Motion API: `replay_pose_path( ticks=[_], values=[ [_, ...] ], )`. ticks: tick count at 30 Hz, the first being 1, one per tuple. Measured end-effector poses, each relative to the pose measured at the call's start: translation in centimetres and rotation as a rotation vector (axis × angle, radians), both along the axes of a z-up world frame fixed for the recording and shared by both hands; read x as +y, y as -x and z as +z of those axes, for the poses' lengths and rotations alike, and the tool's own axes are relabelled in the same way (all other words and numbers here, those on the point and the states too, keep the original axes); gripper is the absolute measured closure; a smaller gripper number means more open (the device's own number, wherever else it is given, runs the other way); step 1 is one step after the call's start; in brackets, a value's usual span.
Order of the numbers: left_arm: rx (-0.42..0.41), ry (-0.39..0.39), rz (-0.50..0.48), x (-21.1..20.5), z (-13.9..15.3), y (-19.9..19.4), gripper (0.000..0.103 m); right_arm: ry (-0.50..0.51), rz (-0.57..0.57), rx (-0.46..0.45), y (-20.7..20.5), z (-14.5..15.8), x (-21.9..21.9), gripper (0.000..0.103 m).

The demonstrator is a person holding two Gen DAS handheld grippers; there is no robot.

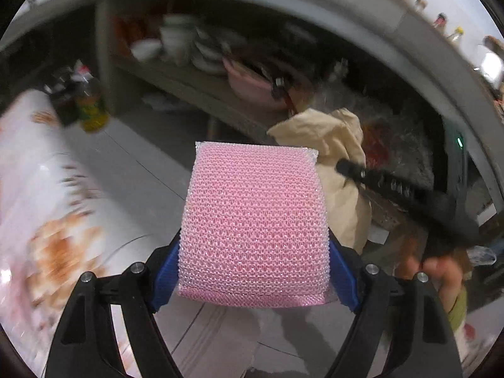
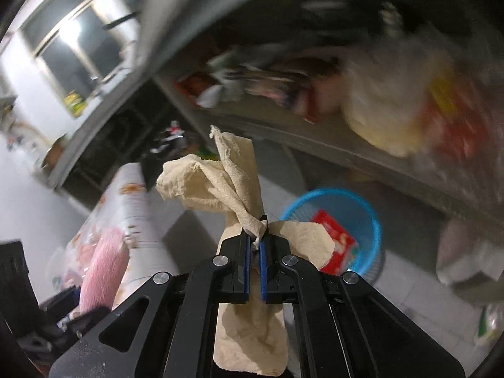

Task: Collect trash
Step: 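Carry the pink sponge and tan paper down to the blue wastebasket with both grippers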

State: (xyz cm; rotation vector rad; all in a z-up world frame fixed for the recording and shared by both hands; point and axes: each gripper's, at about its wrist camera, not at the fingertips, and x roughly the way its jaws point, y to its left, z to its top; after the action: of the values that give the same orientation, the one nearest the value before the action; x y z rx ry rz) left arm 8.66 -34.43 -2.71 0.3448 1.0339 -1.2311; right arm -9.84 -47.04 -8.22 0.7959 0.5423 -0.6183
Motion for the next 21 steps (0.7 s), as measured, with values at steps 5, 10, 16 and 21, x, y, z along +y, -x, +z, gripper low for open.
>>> replay_pose_path(
  ticks=[5, 10, 16, 21],
  values=[
    [0.027, -0.133, -0.014, -8.0, -4.5, -0.7, 0.024, -0.085, -0.068, 0.032, 0.4, -5.1, -3.5, 0.100],
    [0.030, -0.241, 0.000, -13.1, -9.7, -1.5, 0.024, -0.156, -0.111, 0.069, 0.3, -9.3, -6.5, 0.099],
    [0.013, -0.300, 0.022, -17.9, -14.4, -2.6, 0.022, -0.232, -0.128, 0.087, -2.3, -13.7, -9.4, 0.093],
    [0.049, -0.337, 0.051, -20.6, -17.0, -3.0, 0.011, -0.325, -0.189, 0.102, -2.7, -18.1, -11.1, 0.046]
  ],
)
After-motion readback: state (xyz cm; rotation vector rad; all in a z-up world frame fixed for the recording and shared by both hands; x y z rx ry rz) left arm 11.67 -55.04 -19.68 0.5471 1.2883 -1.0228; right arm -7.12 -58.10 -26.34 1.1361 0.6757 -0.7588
